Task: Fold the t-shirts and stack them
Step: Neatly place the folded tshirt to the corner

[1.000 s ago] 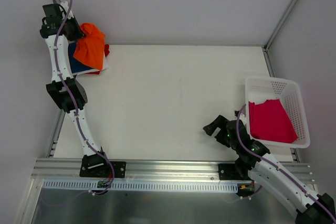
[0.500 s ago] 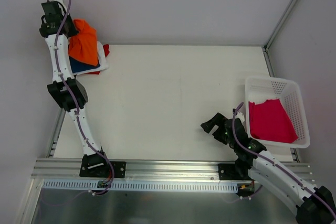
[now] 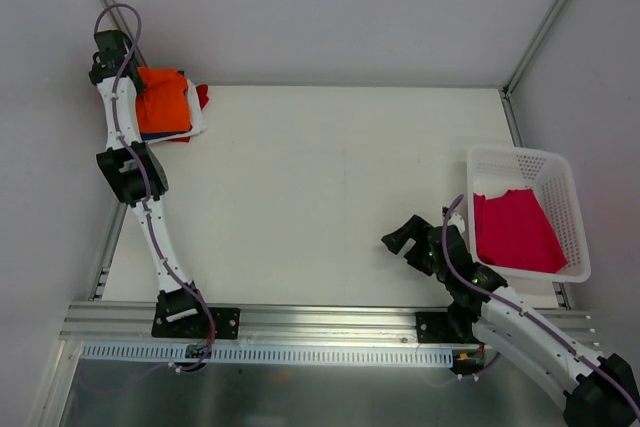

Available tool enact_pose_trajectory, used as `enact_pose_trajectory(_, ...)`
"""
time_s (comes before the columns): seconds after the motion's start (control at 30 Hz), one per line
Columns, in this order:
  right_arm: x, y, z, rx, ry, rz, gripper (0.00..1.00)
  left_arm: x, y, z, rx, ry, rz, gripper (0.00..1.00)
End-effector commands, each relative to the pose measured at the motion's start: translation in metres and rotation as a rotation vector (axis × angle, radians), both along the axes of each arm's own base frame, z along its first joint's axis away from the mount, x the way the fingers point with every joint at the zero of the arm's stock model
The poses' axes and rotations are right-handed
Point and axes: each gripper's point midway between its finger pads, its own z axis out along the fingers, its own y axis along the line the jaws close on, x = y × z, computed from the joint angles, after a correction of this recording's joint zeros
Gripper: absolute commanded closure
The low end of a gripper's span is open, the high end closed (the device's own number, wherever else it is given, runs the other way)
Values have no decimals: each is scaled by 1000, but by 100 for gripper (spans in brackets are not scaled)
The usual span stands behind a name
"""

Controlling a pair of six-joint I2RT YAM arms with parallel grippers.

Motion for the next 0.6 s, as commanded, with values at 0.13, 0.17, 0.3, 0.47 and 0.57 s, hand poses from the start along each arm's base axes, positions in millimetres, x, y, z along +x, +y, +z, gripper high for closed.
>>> enact_pose_trajectory(0.13,-23,-9,-41,-76,149,24,1,-27,75,8,39,-32,194,100)
enact_pose_trajectory(0.17,-25,-9,-43,-78,158,26,0,-29,79,7,35,-34,207,100)
enact_pose_trajectory(0.3,-25,-6,-48,-83,180,37,1,-36,95,-1,-11,-46,244,100)
enact_pose_trajectory(0.47,-24,-6,-48,-88,182,38,1,-41,106,-24,-49,-25,274,90)
enact_pose_trajectory(0.57,-23,-5,-48,-94,181,42,1,-47,111,-42,-84,-3,302,48)
